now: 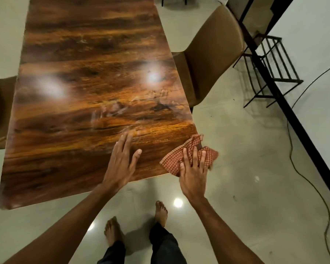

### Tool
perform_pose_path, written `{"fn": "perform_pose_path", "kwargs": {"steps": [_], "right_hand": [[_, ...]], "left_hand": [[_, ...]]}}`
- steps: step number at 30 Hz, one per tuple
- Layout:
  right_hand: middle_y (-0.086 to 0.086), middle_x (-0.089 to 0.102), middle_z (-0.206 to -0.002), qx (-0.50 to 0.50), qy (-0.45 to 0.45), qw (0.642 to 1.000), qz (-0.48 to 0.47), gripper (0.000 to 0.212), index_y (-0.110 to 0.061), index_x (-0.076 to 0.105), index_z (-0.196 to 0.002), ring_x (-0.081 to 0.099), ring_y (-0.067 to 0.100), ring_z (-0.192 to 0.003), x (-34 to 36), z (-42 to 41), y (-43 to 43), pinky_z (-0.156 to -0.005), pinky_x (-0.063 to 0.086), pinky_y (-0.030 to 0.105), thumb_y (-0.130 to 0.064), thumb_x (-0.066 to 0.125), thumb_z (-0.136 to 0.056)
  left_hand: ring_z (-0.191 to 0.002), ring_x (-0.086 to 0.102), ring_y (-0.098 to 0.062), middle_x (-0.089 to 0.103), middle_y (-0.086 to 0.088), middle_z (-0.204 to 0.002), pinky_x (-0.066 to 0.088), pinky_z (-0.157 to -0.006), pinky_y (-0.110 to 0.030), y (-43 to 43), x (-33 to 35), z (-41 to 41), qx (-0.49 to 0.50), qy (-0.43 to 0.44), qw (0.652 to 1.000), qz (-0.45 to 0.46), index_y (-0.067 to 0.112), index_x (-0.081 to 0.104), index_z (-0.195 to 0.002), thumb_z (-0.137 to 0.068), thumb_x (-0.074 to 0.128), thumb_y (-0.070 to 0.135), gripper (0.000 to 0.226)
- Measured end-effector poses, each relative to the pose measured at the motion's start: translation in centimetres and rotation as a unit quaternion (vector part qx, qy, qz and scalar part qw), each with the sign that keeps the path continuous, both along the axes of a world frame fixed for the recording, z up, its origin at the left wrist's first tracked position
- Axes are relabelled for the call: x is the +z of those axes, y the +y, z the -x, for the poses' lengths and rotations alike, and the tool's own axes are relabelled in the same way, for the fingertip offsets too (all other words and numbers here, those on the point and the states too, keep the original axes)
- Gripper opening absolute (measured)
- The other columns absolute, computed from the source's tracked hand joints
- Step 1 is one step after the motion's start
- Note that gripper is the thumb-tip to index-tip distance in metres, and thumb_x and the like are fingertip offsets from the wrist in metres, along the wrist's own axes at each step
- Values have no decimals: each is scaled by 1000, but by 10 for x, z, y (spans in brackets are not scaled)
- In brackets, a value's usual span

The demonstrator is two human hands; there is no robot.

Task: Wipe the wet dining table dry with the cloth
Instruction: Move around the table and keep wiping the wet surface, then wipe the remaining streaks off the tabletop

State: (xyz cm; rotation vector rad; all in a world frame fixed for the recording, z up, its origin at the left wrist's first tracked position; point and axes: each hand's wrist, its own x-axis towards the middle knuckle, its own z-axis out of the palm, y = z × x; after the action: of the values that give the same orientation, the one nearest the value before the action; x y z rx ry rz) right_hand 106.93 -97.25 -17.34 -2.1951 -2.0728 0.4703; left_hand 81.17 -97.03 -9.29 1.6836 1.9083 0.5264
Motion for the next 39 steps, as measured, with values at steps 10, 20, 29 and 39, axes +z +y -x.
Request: {"fn": "perform_pose_path", "kwargs": {"steps": [10, 20, 29, 39], "right_hand": [[5, -5, -176, 68, 3, 997, 24, 62, -36, 10, -167, -11, 36, -160, -3, 59, 74, -126, 6, 61, -49, 30, -109], [-2, -8, -176, 346, -27, 938, 8, 60, -37, 14, -166, -10, 32, -161, -2, 193, 103, -126, 14, 62, -52, 23, -108], [-1, 5, -176, 447, -25, 894, -5, 57, -35, 31, -161, -5, 32, -161, -5, 303, 72, -125, 21, 60, -51, 29, -106], [4, 3, -176, 433, -49, 900, 5, 62, -36, 17, -165, -7, 37, -160, 8, 393, 94, -126, 13, 64, -53, 31, -107]], "left_hand": [[-153, 5, -11, 7, 3, -167, 10, -124, -40, 22, -8, 24, 20, 20, 1000, 0, 26, 12, -159, -102, 33, 52, 66], [-153, 5, -13, 4, 3, -168, 8, -125, -41, 17, -20, 121, 94, 10, 995, 10, 24, 11, -159, -103, 31, 54, 66], [-152, 10, -14, 13, -3, -166, 11, -125, -41, 18, -31, 223, 169, -14, 985, 10, 19, 18, -158, -102, 34, 49, 65], [-153, 11, -15, 15, -1, -166, 12, -125, -43, -21, -34, 322, 282, -65, 957, 3, 22, 20, -157, -98, 31, 59, 70]]}}
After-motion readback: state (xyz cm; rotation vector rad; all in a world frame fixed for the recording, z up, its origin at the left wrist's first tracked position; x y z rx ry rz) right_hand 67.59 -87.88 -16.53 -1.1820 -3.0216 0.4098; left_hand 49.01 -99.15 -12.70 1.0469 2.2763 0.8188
